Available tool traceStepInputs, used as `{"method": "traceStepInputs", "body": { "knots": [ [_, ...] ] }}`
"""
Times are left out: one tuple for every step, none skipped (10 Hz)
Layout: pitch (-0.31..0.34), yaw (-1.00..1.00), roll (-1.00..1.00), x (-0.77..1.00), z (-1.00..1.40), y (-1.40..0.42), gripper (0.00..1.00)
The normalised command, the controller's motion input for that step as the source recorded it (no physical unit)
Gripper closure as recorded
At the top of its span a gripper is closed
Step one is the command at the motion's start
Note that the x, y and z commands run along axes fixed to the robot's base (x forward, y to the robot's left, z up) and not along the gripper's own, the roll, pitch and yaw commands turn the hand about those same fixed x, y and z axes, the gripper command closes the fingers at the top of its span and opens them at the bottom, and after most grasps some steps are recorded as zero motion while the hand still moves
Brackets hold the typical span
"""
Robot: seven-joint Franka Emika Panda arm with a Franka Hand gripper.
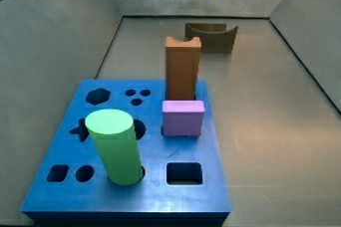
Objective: Pick up the 3 prong object. Move up. Place the 3 prong object on the fixture. Regrasp the 3 prong object. Move to above the board. Insert the 3 prong object.
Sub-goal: Place the 3 prong object on the fixture.
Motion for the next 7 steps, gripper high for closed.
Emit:
{"method": "traceStepInputs", "body": {
  "knots": [
    [0.022, -0.05, -1.00, 0.55, -0.07, 0.02, 1.00],
    [0.046, -0.06, -1.00, 0.27, -0.03, 0.03, 1.00],
    [0.051, -0.07, -1.00, 0.17, -0.02, 0.03, 1.00],
    [0.054, -0.08, -1.00, 0.02, 0.00, 0.04, 1.00],
    [0.033, -0.09, -1.00, -0.01, 0.01, 0.03, 1.00],
    [0.023, -0.12, -1.00, 0.02, -0.01, 0.03, 1.00],
    [0.027, -0.12, -0.89, 0.04, -0.01, 0.03, 1.00]
  ]
}}
